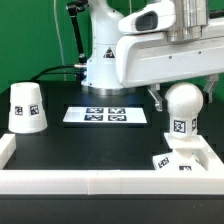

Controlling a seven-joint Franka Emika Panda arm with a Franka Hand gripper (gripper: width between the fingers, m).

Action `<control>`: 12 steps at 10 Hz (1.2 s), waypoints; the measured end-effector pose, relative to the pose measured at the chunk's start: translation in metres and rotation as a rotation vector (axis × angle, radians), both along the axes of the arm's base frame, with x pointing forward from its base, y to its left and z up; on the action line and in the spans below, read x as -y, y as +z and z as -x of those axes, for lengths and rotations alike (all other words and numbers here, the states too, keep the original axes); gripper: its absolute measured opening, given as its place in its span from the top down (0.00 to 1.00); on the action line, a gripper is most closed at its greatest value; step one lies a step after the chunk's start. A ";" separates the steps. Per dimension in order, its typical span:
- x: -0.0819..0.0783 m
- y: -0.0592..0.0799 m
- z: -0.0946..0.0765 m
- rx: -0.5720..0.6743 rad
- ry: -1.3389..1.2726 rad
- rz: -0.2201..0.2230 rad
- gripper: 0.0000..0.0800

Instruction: Assemble lamp

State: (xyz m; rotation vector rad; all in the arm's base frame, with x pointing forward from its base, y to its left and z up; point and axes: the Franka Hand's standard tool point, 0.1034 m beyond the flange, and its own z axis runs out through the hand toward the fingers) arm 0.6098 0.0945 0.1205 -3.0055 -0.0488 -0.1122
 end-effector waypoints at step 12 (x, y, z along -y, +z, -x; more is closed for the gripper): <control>-0.006 -0.003 0.005 -0.216 -0.871 -0.107 0.15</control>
Offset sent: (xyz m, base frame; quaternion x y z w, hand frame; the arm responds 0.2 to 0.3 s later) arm 0.0002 -0.0006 -0.0027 -0.0170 -0.0344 0.2950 0.9547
